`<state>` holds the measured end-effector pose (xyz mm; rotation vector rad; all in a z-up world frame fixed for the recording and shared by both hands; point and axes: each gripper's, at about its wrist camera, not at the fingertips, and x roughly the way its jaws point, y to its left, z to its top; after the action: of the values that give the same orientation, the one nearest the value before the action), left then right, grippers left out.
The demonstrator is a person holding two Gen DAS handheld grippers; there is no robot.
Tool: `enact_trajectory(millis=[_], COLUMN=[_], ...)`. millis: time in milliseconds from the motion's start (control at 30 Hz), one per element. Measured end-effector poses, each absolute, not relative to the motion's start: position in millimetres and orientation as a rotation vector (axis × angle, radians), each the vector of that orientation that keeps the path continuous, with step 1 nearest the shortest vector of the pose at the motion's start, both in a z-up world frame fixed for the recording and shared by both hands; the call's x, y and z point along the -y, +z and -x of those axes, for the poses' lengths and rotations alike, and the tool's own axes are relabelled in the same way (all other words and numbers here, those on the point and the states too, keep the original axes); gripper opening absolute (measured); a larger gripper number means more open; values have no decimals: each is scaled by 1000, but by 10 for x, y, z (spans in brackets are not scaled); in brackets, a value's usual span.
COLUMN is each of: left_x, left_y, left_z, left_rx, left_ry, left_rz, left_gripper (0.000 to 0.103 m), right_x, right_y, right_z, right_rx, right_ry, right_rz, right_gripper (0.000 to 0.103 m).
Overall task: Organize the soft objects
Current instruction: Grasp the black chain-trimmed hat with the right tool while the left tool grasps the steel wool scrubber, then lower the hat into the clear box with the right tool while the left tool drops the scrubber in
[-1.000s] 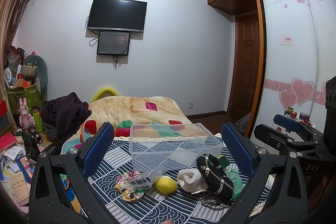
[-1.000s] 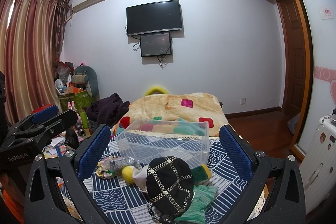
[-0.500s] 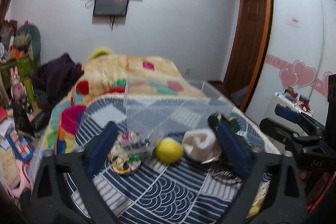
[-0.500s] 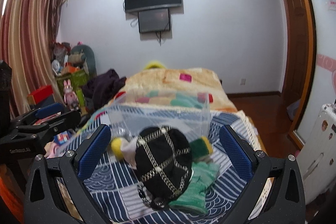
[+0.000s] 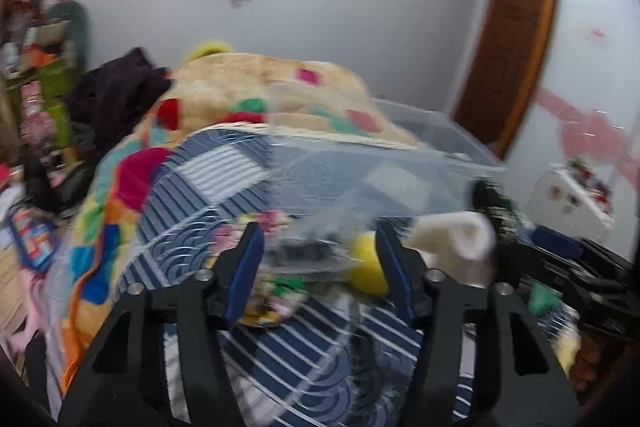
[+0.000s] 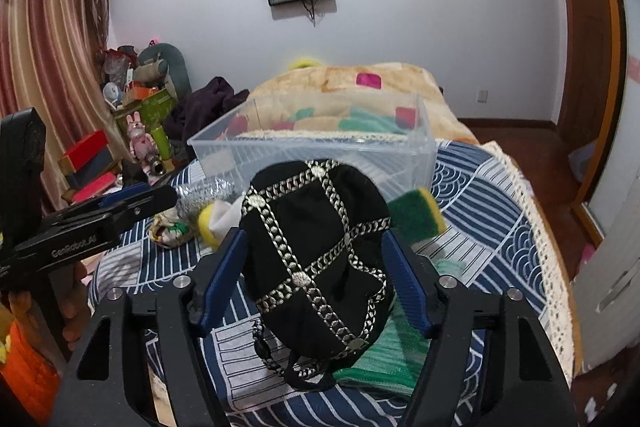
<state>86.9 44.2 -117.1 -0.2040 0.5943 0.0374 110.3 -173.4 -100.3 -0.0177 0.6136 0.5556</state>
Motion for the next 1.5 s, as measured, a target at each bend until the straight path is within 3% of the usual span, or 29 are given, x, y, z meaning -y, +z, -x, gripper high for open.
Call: enact_trajectory(millis=[200,267,333,533,767,1133,1500], left_x=[-516,-509,-489,-449,-450,-471,-466], left_y=[-1414,-1448,-1466,-1435,-1268,-772,-542], left_z=[-1024,-1044,-1052,-1006,-876,-728,-1105], left_rx=[-665,-670,-665,-656,-609,-481,-441], left_ry=[34,23,10,-10,-20,-16,10], left_rz=[242,247,246,239,248,227,177], left_gripper=[56,54,47,30,26,26,26], right_x=[1720,1717,1710,1705,1827,1902,1813], right_y=[-1113,-1154,-1199,-1182,-1082,-692,-235], right_z=[-1205,-1230,-1260,-1231,-1203,-1136,-1467], right_rx=[-669,-689,-713,-702,-659,-546,-426], right_ry=[572,580,593,603,601,633,617], right_rz=[-2,-9,-20,-40,-92,-114,-65], right_gripper=[58,49,39,24,13,13,13])
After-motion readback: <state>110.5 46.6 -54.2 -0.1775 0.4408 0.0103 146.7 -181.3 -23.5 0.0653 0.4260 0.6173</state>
